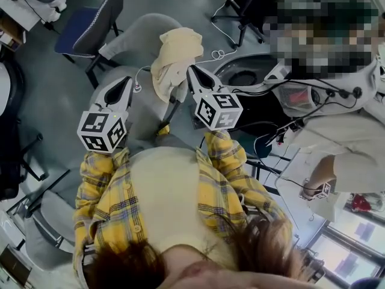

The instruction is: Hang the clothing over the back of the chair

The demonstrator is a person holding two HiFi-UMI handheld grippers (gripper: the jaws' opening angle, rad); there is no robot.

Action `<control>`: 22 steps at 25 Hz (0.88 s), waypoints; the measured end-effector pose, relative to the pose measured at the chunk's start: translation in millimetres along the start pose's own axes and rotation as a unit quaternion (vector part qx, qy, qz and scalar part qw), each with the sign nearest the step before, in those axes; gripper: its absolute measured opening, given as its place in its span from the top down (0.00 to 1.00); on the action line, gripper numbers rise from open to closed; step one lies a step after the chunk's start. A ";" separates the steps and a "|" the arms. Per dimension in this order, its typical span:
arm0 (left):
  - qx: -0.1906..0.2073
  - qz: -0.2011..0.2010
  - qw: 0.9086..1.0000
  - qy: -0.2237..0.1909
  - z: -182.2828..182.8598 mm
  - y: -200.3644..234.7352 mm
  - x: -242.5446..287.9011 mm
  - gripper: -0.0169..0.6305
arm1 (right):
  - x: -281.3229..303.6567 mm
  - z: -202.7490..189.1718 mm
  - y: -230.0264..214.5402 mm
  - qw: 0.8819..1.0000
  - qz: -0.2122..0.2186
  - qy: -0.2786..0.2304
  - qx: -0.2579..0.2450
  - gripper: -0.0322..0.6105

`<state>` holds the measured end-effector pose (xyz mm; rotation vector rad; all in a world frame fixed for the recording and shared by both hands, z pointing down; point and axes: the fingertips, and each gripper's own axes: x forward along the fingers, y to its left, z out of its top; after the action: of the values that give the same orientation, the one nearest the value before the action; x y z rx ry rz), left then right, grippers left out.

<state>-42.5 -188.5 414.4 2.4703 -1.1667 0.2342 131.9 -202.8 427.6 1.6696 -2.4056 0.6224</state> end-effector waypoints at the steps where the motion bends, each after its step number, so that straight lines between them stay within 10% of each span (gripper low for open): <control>1: -0.001 0.001 1.000 0.000 -0.1 0.9 -0.2 0.96 | 0.9 0.7 4.7 1.000 0.006 -0.001 0.000 0.91; 22: -0.020 0.031 0.999 -0.007 -5.1 11.7 -9.1 0.96 | 8.8 -9.9 63.1 0.996 0.087 0.018 0.003 0.93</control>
<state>-57.2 -186.6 419.4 2.4070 -1.2431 0.2084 69.3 -187.6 423.8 1.4492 -2.5430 0.6801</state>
